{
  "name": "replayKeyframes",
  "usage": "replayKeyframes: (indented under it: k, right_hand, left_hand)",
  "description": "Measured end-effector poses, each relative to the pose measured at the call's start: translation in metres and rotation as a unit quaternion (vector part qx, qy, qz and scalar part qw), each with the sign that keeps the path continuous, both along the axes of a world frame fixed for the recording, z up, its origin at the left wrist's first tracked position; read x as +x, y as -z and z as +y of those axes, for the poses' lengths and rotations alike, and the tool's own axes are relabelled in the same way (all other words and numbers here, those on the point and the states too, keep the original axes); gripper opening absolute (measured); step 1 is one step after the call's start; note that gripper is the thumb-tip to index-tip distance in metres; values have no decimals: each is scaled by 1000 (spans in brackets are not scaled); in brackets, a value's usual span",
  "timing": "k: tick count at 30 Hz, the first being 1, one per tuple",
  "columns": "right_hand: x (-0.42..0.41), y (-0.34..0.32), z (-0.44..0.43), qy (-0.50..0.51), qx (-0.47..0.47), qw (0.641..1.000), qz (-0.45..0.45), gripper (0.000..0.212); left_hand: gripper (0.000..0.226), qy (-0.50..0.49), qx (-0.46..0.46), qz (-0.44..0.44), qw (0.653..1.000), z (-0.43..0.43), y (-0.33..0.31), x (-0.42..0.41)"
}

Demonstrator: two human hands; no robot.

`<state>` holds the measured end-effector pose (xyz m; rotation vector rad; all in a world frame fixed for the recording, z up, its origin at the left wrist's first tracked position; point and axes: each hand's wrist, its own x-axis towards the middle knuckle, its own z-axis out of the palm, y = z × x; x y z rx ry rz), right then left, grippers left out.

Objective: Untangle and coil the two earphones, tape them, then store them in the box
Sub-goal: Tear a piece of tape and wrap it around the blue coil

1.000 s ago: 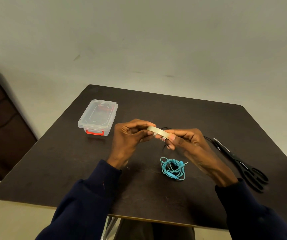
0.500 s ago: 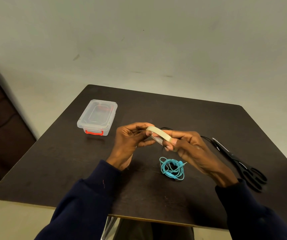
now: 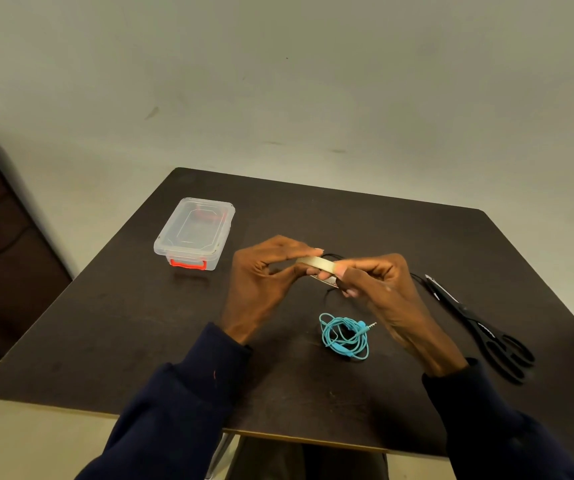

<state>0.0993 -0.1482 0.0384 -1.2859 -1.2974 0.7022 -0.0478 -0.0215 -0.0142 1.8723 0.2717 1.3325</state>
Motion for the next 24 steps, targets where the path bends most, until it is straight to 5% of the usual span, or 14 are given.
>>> replayKeyframes:
  k: [5,11,24]
  right_hand:
    - [1,-2,-1,-38,-10,999,-3,52]
    - [2,-3,-2,-65,-32,997,6,30]
    - [12,3,-3,-66,-25,997,42,26]
  left_hand:
    - [23,40,-76,-18,996,-1,0,-2]
    - [25,83,-150,-43,984,-2,1,-3]
    - [31,118,-322,-83,936,-6,5,0]
